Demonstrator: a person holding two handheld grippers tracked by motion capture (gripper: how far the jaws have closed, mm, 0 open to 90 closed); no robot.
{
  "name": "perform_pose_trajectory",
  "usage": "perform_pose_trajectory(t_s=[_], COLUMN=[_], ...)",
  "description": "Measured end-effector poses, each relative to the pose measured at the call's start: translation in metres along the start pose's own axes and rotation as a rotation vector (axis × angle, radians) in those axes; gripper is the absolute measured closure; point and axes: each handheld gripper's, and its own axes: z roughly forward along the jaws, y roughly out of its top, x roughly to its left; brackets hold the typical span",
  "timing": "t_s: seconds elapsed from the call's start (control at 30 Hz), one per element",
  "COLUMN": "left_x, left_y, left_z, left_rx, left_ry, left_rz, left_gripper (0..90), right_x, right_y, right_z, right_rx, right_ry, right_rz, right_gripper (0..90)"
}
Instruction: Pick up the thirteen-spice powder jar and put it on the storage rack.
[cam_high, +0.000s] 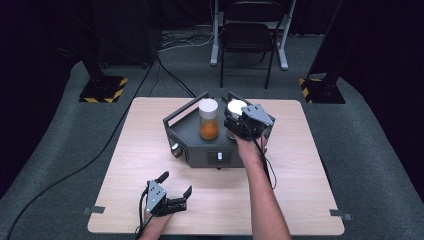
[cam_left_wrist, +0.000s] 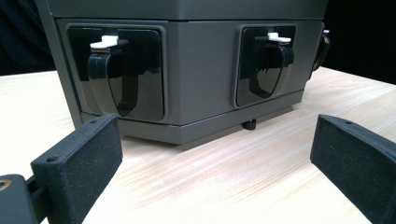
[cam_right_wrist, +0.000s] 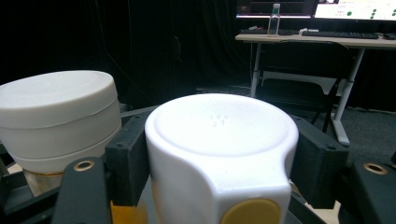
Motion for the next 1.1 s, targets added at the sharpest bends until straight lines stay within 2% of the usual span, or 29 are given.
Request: perform_pose_trajectory(t_s=[0.23, 0.43, 0.57, 0.63, 0.67, 0.7, 0.73, 0.83, 0.97, 1.1], left_x=[0.0006, 0.0008, 0.0010, 0.0014, 0.0014, 0.0022, 0.0025, 0.0033, 0.0033, 0.0031], left_y=[-0.0005, -0.0006, -0.0007, -0.0012, -0.0012, -0.0015, -0.0016, -0.0020, -0.0019, -0.0019], left_z=[-0.0004, -0.0005, -0.0005, -0.0007, -0.0007, -0.0010, -0.0011, -0.0015, -0.0013, -0.0014], left_rx=[-0.004, -0.005, -0.006, -0.009, -0.009, -0.012, -0.013, -0.016, -0.015, -0.015], left_ry=[0.001, 0.001, 0.000, -0.001, -0.001, -0.002, -0.003, -0.006, -0.006, -0.005], left_rz=[-0.006, -0.009, -0.010, -0.014, -0.014, -0.020, -0.022, -0.027, -0.024, -0.024], left_gripper=[2.1, 2.1, 2.1, 2.0, 2.0, 2.0, 2.0, 2.0, 2.0, 1.9], right_x=[0.0036, 0.0017, 0.0008, 0.0001, 0.0001, -0.0013, -0.0027, -0.0004, -0.0013, -0.0010], right_y=[-0.0036, -0.0035, -0.0028, -0.0021, -0.0021, -0.0007, 0.0000, 0.0029, 0.0037, 0.0043], right_z=[-0.0003, -0.0014, -0.0023, -0.0023, -0.0023, -0.0025, -0.0023, -0.0010, -0.0010, -0.0021], right_rx=[-0.013, -0.014, -0.020, -0.019, -0.019, -0.012, -0.008, 0.011, 0.012, 0.010], right_ry=[-0.005, -0.004, -0.005, 0.003, 0.003, 0.018, 0.031, 0.024, 0.029, 0.033], right_rz=[-0.017, -0.002, 0.005, 0.009, 0.009, 0.014, 0.018, 0.017, 0.022, 0.006], right_gripper=[29.8, 28.4, 21.5, 14.6, 14.6, 2.0, 0.0, 0.0, 0.0, 0.0])
